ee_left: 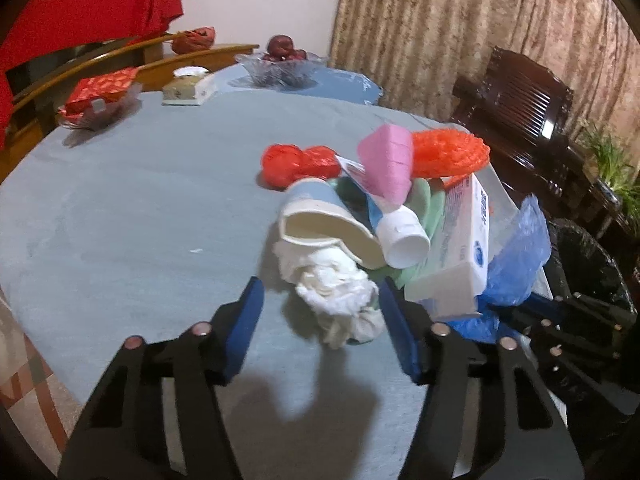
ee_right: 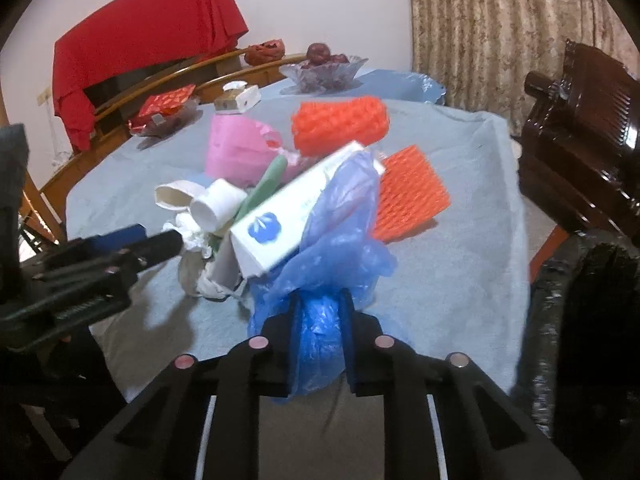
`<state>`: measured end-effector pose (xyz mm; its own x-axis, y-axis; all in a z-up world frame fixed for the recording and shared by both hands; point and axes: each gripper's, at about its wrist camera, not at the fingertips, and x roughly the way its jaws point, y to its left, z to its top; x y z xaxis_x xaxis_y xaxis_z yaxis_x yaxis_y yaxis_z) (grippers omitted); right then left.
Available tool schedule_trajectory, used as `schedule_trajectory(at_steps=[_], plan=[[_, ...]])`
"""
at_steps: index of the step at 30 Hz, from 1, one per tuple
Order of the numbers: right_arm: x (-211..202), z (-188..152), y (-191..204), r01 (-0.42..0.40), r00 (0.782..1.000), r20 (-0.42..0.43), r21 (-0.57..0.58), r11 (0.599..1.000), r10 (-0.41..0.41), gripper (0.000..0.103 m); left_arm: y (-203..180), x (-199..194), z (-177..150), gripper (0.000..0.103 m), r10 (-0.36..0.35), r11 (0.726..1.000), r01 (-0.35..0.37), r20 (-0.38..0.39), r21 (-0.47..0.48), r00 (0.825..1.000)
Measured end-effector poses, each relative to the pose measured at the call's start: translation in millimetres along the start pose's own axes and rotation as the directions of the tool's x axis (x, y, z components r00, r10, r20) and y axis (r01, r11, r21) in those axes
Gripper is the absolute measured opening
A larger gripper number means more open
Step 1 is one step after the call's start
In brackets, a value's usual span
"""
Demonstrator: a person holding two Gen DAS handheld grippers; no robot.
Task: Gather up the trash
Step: 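Grasp the white crumpled tissue with the left gripper while the right gripper holds the blue bag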
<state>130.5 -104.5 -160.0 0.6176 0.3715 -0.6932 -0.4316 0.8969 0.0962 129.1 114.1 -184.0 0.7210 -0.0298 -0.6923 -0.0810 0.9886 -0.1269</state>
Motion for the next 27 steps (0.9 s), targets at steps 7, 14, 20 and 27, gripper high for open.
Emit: schedule_trajectory(at_steps=[7, 14, 20, 27], plan=[[-6, 1, -7, 0.03, 1.0, 0.007, -0.003, 1.0, -0.03, 0.018, -3, 13, 2, 0.014, -0.024, 1.0, 0.024, -0.023, 0.0, 0.999], [-30, 11, -7, 0.005, 0.999, 0.054, -0.007, 1.0, -0.004, 0.012, 0, -15, 9, 0.007, -0.028, 0.999, 0.029, 0.025, -0.024, 0.999], [-53, 18, -11, -0.007, 0.996, 0.09, -0.007, 1.0, 0.007, 0.0, -11, -50, 14, 0.006, -0.053, 0.999, 0.053, 0.065, -0.004, 0.997], [-66, 13, -17, 0.023, 0.995, 0.102, 0.002, 1.0, -0.023, 0.002, -32, -73, 11, 0.006, -0.117, 0.993, 0.114, 0.083, 0.034, 0.99]])
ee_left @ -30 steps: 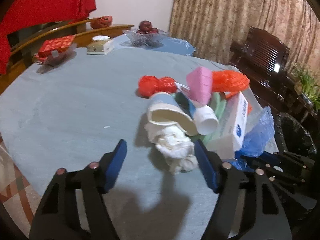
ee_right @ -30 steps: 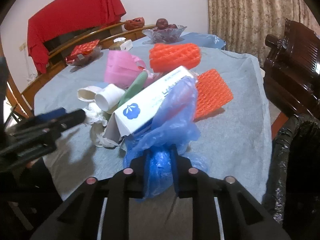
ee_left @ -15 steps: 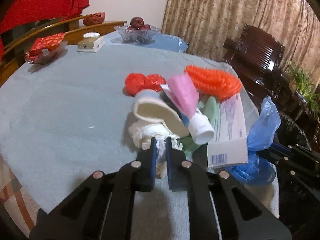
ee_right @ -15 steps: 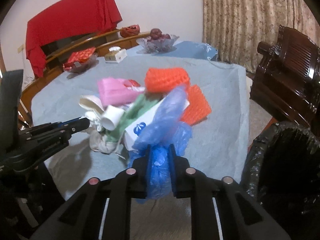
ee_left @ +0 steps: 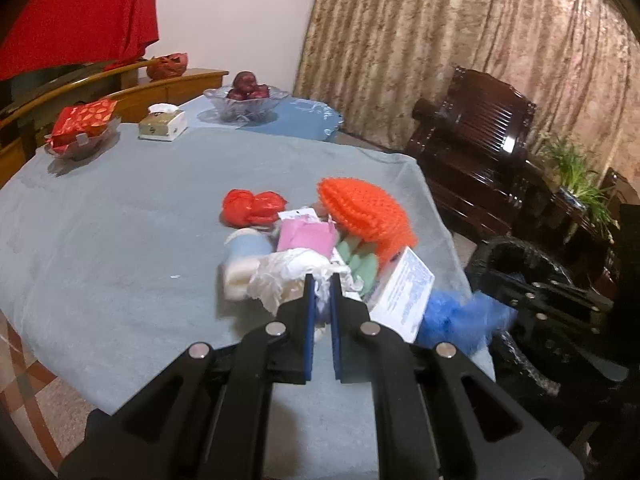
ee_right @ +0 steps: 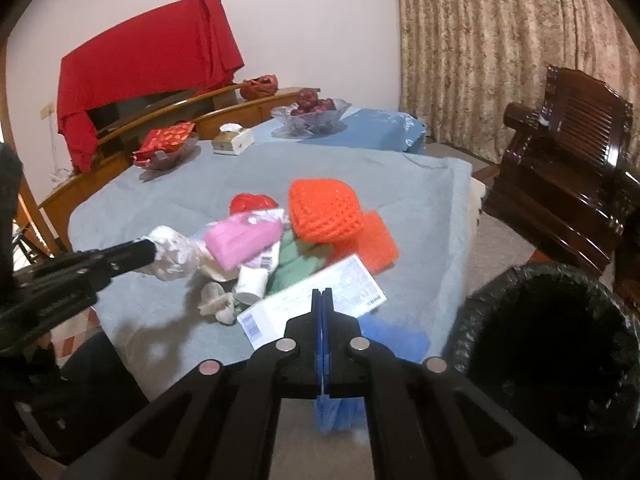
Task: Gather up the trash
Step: 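Grasp the white crumpled tissue with the left gripper while the right gripper holds the blue bag, then carry the blue bag and white tissue over the black trash bin with both grippers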
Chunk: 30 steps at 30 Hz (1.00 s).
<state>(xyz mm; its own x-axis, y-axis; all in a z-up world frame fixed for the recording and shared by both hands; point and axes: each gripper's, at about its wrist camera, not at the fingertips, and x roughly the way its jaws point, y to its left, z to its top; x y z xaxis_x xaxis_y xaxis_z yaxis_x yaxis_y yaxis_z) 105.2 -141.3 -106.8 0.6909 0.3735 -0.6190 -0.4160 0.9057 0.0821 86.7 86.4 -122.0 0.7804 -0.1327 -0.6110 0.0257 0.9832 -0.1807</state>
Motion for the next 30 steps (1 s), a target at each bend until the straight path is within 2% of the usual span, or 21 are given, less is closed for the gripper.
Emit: schedule_trajectory(at_steps=[3, 5, 6, 9, 11, 14, 15, 17, 18, 23, 24, 30], plan=[[4, -10, -5, 0.017, 0.999, -0.039, 0.013, 1.0, -0.017, 0.016, -2, 1, -7, 0.006, -0.02, 1.0, 0.021, -0.019, 0.008, 1.0], [7, -19, -8, 0.03, 0.998, -0.059, 0.023, 0.999, -0.029, 0.045, -5, 3, -14, 0.006, -0.033, 0.999, 0.034, -0.033, 0.019, 0.999], [9, -22, -9, 0.034, 0.997, -0.067, 0.026, 0.999, -0.032, 0.049, -5, 4, -17, 0.006, -0.038, 0.999, 0.038, -0.04, 0.022, 0.999], [21, -32, -9, 0.032, 0.994, -0.106, 0.027, 0.999, -0.029, 0.05, 0, 10, -21, 0.006, -0.039, 0.999, 0.04, -0.055, 0.016, 0.998], [29, -37, -8, 0.034, 0.992, -0.123, 0.029, 0.999, -0.03, 0.056, 2, 13, -22, 0.006, -0.035, 0.999, 0.036, -0.056, 0.016, 0.998], [42, -43, -7, 0.052, 0.987, -0.153, 0.019, 0.998, -0.049, 0.059, 3, 15, -23, 0.006, -0.032, 0.999, 0.033, -0.056, 0.017, 0.998], [46, -45, -8, 0.056, 0.985, -0.166, 0.014, 0.998, -0.053, 0.058, 3, 15, -23, 0.006, -0.031, 0.999, 0.032, -0.056, 0.018, 0.998], [52, -48, -9, 0.068, 0.98, -0.188, 0.002, 0.998, -0.067, 0.038, 1, 15, -24, 0.006, -0.031, 0.999, 0.033, -0.058, 0.02, 0.998], [53, -47, -11, 0.064, 0.98, -0.191, -0.002, 0.998, -0.063, 0.037, 1, 16, -23, 0.006, -0.032, 0.999, 0.034, -0.058, 0.022, 0.998], [41, -42, -12, 0.044, 0.984, -0.171, -0.017, 0.999, -0.046, 0.017, -4, 13, -20, 0.006, -0.039, 0.999, 0.04, -0.056, 0.028, 0.998], [36, -40, -13, 0.04, 0.986, -0.159, -0.014, 0.999, -0.042, 0.001, -6, 12, -19, 0.006, -0.041, 0.999, 0.043, -0.053, 0.03, 0.998], [2, -21, -20, 0.015, 0.997, -0.078, 0.029, 0.999, -0.013, 0.001, -19, 1, -13, 0.006, -0.067, 0.996, 0.068, -0.025, 0.052, 0.997]])
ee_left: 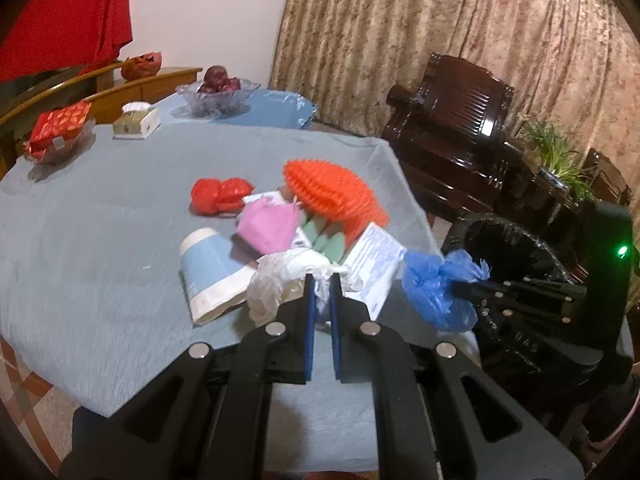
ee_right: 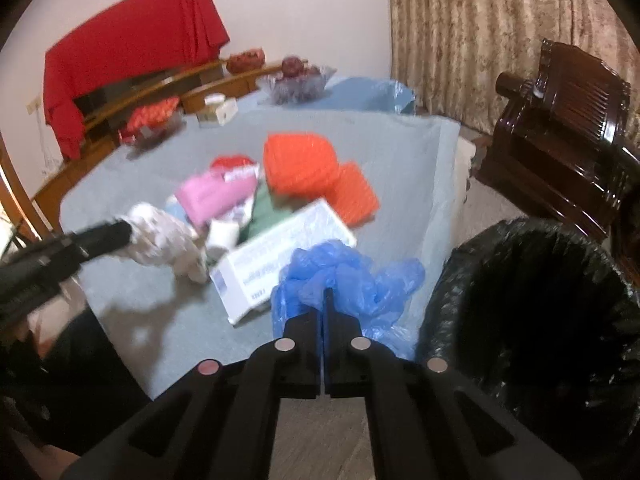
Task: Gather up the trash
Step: 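Carry the blue bag and white tissue over the black trash bin with both grippers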
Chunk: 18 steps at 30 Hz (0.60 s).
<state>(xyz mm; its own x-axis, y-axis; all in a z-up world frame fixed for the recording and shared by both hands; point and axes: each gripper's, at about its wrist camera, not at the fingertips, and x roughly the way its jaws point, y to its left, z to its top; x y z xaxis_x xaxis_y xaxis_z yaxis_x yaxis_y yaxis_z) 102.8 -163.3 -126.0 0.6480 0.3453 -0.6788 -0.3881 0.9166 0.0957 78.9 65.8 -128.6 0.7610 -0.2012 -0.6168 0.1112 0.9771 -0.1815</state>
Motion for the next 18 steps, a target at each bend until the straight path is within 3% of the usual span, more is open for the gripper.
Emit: schedule_trajectory(at_steps=[8, 18], plan=[[-55, 20, -11, 0.027, 0.991, 0.127, 0.02, 0.999, -0.029, 0.001, -30, -9, 16, 0.006, -0.053, 0.998, 0.052, 0.034, 0.047, 0.998], [-95, 8, -79, 0.161, 0.972, 0.15, 0.143, 0.977, -0.182, 0.001, -97, 6, 33, 0.006, -0.181, 0.976, 0.174, 0.042, 0.133, 0.983]])
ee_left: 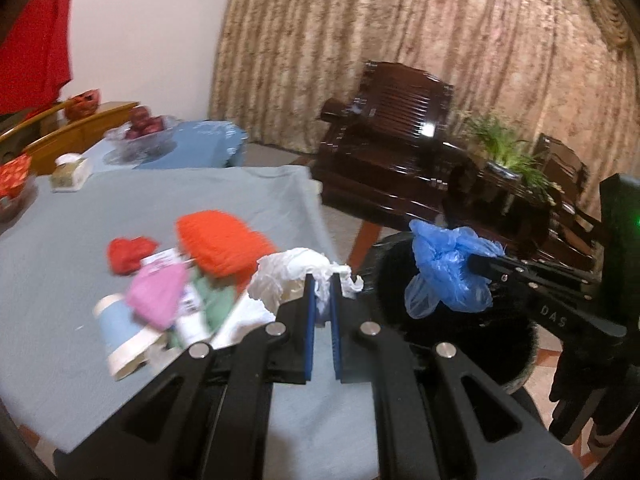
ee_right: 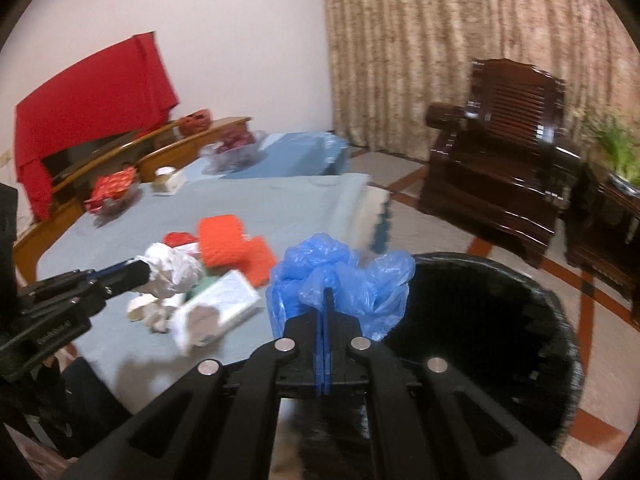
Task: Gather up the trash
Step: 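Carry the blue bag and white tissue over the black trash bin with both grippers, then open both grippers to drop the bag and tissue into the bin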
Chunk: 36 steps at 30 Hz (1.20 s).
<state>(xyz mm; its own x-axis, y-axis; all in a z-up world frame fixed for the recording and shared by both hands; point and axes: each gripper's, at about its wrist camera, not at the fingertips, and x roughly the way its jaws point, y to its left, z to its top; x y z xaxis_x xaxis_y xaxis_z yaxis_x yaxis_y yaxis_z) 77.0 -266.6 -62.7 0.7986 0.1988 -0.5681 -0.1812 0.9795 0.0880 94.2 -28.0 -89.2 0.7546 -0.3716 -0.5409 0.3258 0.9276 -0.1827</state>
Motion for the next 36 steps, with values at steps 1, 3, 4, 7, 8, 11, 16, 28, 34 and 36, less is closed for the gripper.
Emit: schedule_trajectory(at_steps=[1, 3, 4, 7, 8, 11, 16, 28, 34, 36], plan=[[-1, -1, -7, 0.015, 1.0, -0.001, 0.008, 1.0, -0.015, 0.001, -10, 6, 2, 0.006, -0.019, 1.0, 0.019, -0.001, 0.013, 1.0], [-3, -5, -25, 0.052, 0.999, -0.007, 0.035, 0.998, -0.052, 0.001, -27, 18, 5, 0.006, -0.056, 0.998, 0.056, -0.009, 0.036, 0.998], [-4, -7, -31, 0.064, 0.998, -0.011, 0.044, 0.997, -0.064, 0.001, -33, 23, 5, 0.006, -0.072, 0.997, 0.072, -0.016, 0.041, 0.997], [-6, -17, -57, 0.115, 0.993, -0.035, 0.078, 0.99, -0.112, 0.001, -56, 42, 5, 0.006, -0.126, 0.99, 0.129, -0.041, 0.062, 0.991], [-6, -20, -62, 0.124, 0.992, -0.042, 0.085, 0.989, -0.121, 0.001, -66, 50, 5, 0.006, -0.144, 0.987, 0.147, -0.051, 0.07, 0.988], [-6, -32, -81, 0.163, 0.985, -0.076, 0.109, 0.981, -0.155, 0.001, -86, 69, 2, 0.006, -0.192, 0.977, 0.199, -0.081, 0.077, 0.978], [-10, -49, -105, 0.221, 0.971, -0.119, 0.141, 0.965, -0.205, 0.016, -112, 98, -6, 0.024, -0.262, 0.958, 0.275, -0.142, 0.084, 0.955], [-27, -36, -106, 0.28, 0.959, -0.015, 0.199, 0.939, -0.283, 0.097, -68, 69, 1, 0.09, -0.127, 0.99, 0.13, -0.056, 0.05, 0.99], [-12, -18, -67, 0.212, 0.976, 0.02, 0.168, 0.963, -0.218, 0.097, -14, 32, 3, 0.092, 0.057, 0.998, -0.057, -0.003, 0.009, 0.998], [-5, -14, -49, 0.191, 0.98, 0.028, 0.143, 0.971, -0.197, 0.097, 6, 20, 2, 0.092, 0.124, 0.992, -0.124, 0.014, -0.012, 0.992]])
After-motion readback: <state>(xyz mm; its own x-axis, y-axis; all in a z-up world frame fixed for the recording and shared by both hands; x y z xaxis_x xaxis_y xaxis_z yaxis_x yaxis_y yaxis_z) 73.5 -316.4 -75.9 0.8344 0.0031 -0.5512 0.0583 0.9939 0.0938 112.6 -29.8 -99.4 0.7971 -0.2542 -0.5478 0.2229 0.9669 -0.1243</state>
